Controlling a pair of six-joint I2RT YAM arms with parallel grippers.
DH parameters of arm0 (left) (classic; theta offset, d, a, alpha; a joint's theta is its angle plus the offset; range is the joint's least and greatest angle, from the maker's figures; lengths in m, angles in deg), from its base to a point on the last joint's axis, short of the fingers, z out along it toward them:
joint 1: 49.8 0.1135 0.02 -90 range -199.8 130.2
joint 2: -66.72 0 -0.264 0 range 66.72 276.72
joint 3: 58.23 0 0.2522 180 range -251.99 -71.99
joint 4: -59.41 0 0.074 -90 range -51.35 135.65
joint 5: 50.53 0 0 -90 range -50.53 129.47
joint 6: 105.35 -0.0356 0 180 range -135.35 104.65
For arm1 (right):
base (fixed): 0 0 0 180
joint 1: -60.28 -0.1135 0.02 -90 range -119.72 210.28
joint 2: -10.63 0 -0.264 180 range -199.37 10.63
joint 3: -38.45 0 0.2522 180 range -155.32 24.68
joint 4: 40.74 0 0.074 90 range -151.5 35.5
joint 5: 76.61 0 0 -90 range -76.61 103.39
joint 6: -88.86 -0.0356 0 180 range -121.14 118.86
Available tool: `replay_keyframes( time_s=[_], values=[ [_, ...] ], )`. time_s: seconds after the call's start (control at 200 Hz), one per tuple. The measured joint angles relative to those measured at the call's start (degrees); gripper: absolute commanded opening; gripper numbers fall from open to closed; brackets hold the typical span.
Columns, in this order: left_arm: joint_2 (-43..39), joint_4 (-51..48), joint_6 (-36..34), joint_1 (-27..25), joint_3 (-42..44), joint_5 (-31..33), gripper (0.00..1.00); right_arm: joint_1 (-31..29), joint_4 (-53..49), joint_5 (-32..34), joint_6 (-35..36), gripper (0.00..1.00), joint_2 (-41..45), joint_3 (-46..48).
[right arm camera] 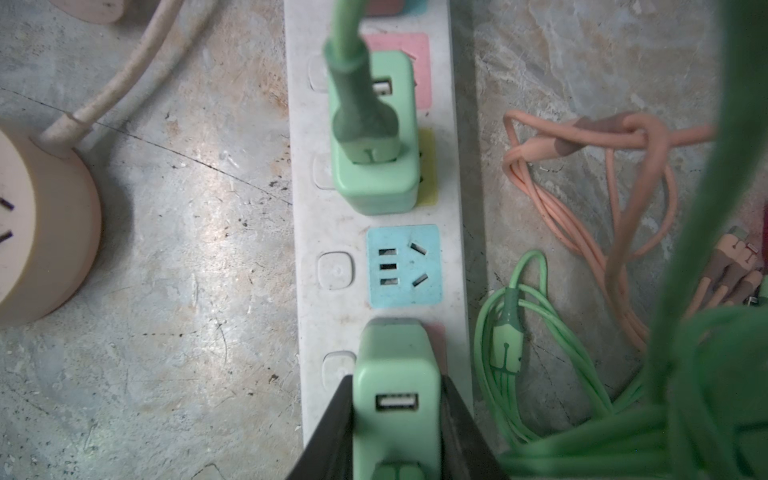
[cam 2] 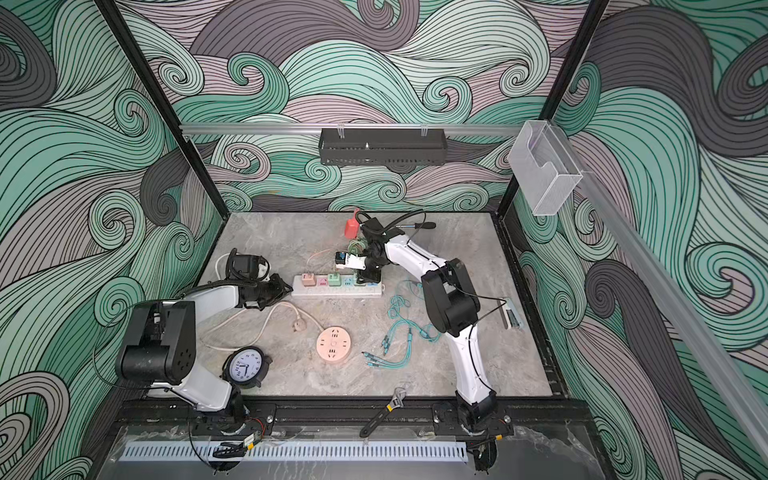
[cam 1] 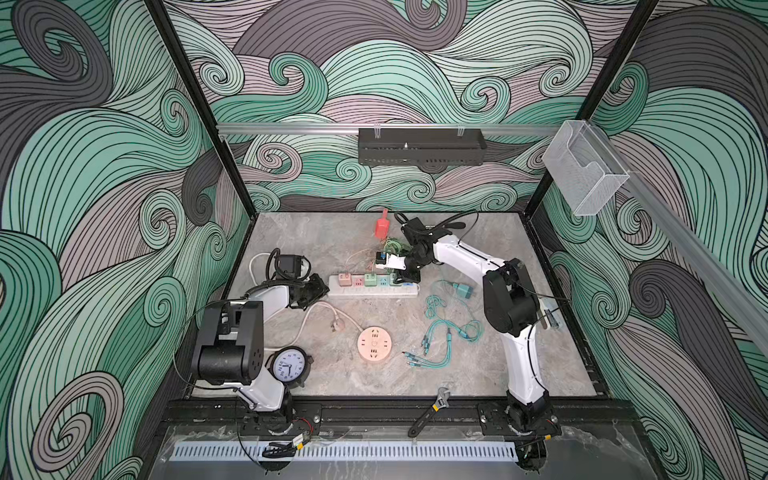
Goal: Insert the plug
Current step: 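Push the charger prongs into the socket and open the right gripper, then lift the right gripper away and move it over the teal charger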
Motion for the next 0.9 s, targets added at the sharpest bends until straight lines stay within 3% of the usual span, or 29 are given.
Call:
replay_keyframes(
  time_s=[0.305,0.48,0.62,0.901],
  values=[
    [-6.6,-0.7,1.5,1.0,0.1,-1.2,0.29,1.9,-2.0,2.2,-2.6,0.43,-0.7,1.4],
    [-10.6,-2.5,2.3,2.1,0.1,-1.7,0.32,2.0,-2.6,1.4,-4.2,0.54,-0.2,1.4],
    [-14.1,-4.2,2.3,3.0,0.1,-1.9,0.37,2.0,-2.7,0.3,-6.0,0.66,2.6,1.8],
    [-17.9,-7.4,2.3,4.4,0.1,-2.4,0.4,2.2,-2.5,-1.6,-8.7,0.8,11.0,5.3]
  ],
)
